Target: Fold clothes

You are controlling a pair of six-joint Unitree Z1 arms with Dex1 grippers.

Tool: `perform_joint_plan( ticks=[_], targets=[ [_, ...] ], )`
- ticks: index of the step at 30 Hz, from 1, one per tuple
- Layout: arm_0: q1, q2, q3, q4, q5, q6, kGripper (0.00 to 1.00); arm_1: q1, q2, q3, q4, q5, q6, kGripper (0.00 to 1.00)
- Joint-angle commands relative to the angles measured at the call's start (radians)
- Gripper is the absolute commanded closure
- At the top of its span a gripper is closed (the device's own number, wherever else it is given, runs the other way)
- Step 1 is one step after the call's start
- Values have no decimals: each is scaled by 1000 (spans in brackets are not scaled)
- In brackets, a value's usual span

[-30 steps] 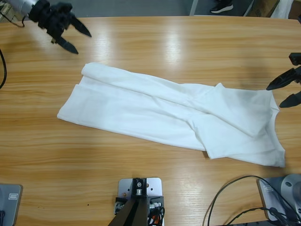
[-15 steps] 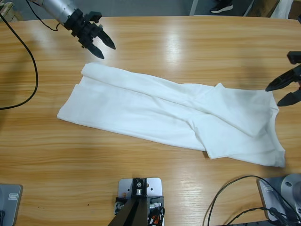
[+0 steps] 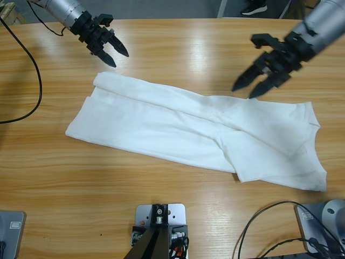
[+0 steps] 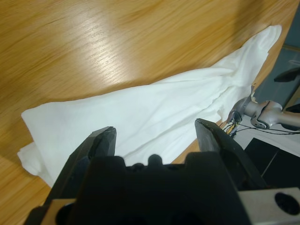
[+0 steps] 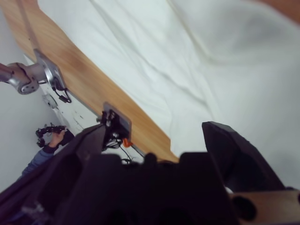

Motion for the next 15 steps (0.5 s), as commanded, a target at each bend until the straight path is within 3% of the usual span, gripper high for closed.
perform_joint_plan(
  ticks=[1, 11, 13, 15],
  targets=[
    [8, -1, 22, 150, 15, 8, 345, 64, 212, -75, -44, 26, 18, 151],
    [11, -9, 2, 150, 9, 6, 345, 102, 333, -67, -129, 36, 35, 152],
    [11, -4, 0, 150, 8, 6, 343, 103, 339, -71, -143, 38, 41, 221],
    [11, 7, -2, 150, 5, 5, 343, 103, 342, -80, -145, 38, 47, 226]
  ],
)
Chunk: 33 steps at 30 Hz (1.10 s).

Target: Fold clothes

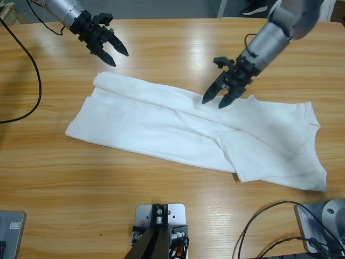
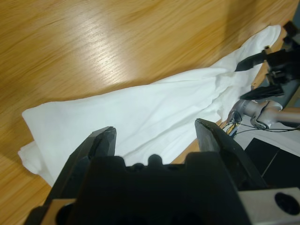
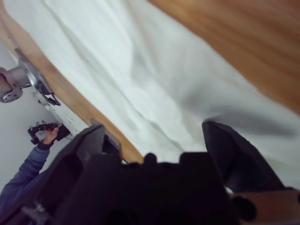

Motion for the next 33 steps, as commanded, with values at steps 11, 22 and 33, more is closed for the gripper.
perform_joint_plan(
  ticks=[11, 22, 33],
  targets=[
    [8, 103, -90, 151, 5, -40, 506, 17, 86, -15, -37, 25, 32, 225],
    [67, 87, -15, 151, 137, -91, 506, 16, 87, -20, -37, 27, 35, 223],
    [40, 119, 4, 151, 170, -84, 590, 12, 93, -34, -34, 28, 39, 221]
  ],
)
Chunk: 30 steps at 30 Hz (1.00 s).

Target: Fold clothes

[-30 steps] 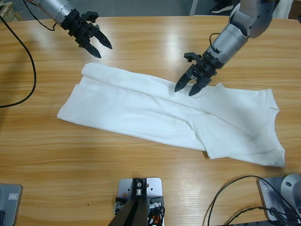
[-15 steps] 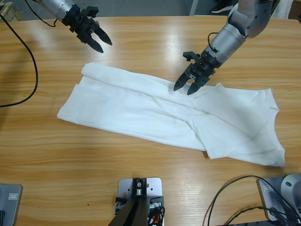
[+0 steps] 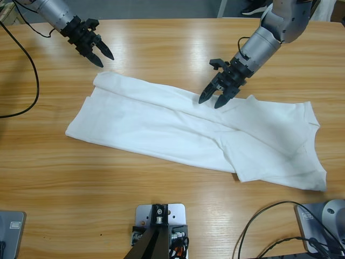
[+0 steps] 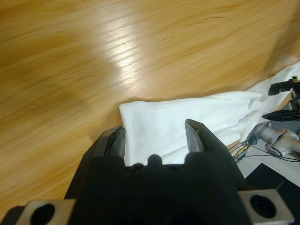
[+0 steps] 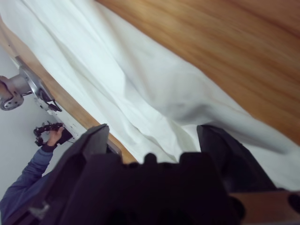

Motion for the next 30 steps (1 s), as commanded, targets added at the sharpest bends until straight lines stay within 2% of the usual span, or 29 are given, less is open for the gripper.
perform_joint_plan(
  ticks=[1, 15, 16, 17, 18, 30],
  targets=[
    [-28, 86, 35, 151, 29, -2, 589, 9, 62, -12, -9, 25, 11, 220],
    [-53, 81, 82, 152, 62, 2, 596, 7, 60, -11, -6, 30, 11, 220],
    [-53, 81, 90, 152, 66, 4, 663, 7, 59, -11, -6, 31, 11, 220],
    [-53, 81, 97, 151, 68, 8, 857, 6, 58, -10, -6, 31, 11, 220],
    [-53, 80, 102, 151, 70, 12, 993, 6, 58, -9, -6, 31, 11, 220],
    [-54, 50, 101, 151, 86, 37, 1000, 6, 61, -9, -6, 31, 10, 225]
  ],
)
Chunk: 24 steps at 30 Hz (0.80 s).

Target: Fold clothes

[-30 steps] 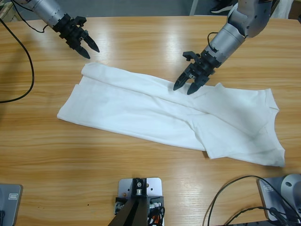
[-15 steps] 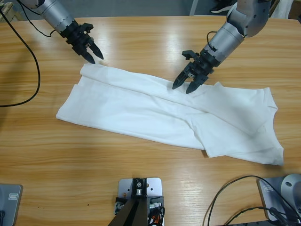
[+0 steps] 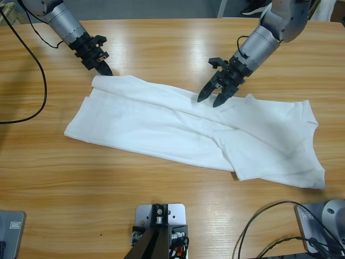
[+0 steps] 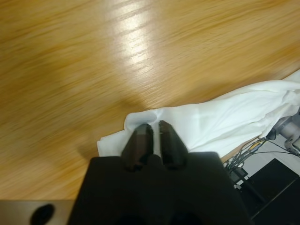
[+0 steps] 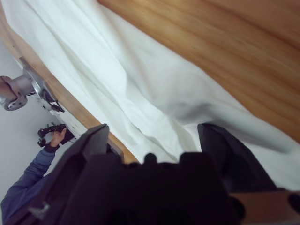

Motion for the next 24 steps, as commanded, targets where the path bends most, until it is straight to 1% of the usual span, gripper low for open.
perform_joint_plan(
  ticks=[1, 15, 18, 22, 23, 24],
  targets=[
    [-7, 27, 23, 151, 24, 29, 1000, 6, 56, 3, -6, 19, 10, 225],
    [-23, -132, 19, 151, 11, 34, 1000, 6, 53, 12, -7, 19, 6, 225],
    [-30, -141, 22, 151, 10, 34, 1000, 6, 51, 17, -7, 19, 4, 224],
    [-31, -93, 28, 151, 19, 19, 1000, 6, 50, 18, -6, 22, 2, 219],
    [-30, -78, 32, 151, 28, 12, 868, 5, 50, 18, -6, 22, 2, 216],
    [-30, -65, 36, 151, 36, 6, 457, 4, 50, 18, -6, 22, 2, 216]
  ],
)
